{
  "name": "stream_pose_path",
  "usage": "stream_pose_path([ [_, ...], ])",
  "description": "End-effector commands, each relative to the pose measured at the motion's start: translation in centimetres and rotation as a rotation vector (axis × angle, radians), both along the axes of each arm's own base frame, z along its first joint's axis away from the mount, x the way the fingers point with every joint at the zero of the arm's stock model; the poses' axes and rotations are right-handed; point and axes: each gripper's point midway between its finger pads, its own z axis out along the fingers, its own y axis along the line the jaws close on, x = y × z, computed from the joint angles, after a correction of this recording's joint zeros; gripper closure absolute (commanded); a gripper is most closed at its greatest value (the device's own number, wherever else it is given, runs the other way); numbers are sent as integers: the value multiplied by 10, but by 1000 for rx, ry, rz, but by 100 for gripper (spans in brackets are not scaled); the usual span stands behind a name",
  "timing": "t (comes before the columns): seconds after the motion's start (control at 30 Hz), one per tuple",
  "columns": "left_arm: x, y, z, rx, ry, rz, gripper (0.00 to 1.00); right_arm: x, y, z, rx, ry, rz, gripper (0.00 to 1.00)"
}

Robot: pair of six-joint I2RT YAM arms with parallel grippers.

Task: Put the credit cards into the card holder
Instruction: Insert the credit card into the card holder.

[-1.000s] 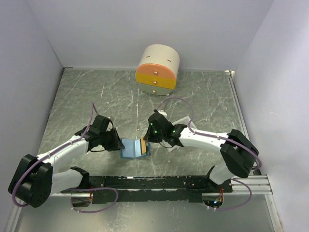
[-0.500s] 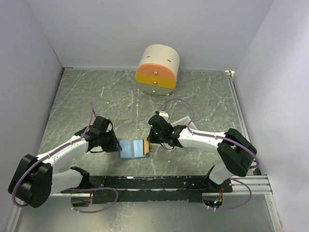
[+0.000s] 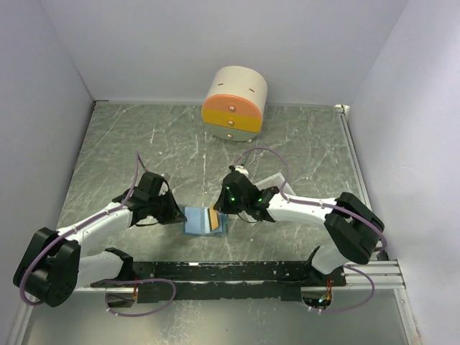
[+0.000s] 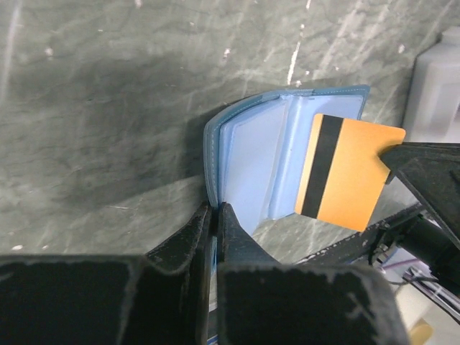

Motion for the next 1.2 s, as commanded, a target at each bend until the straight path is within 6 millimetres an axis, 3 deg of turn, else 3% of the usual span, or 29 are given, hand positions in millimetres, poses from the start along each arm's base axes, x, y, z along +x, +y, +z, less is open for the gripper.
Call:
stream_pose_path([
  [0.0,-5,-20,3,-117,6,-50,92,1,15,17,91,-35,31,100],
  [0.13,-5,-23,-1,-137,12,-46,91,3,19,18,128,-54,34,100],
  [0.3,-7,-14,-9,-74,33,-33,86,5,17,4,99,-56,30,100],
  [0.53,-9,-1,-13,0,44,-3,69,2,9,-14,75,-40,13,100],
  [0.7,-10,7,-12,36,42,21,65,1,5,-23,64,-29,-3,100],
  [1.17,-13,7,-18,34,54,10,87,-1,-7,-27,45,-21,-47,100],
])
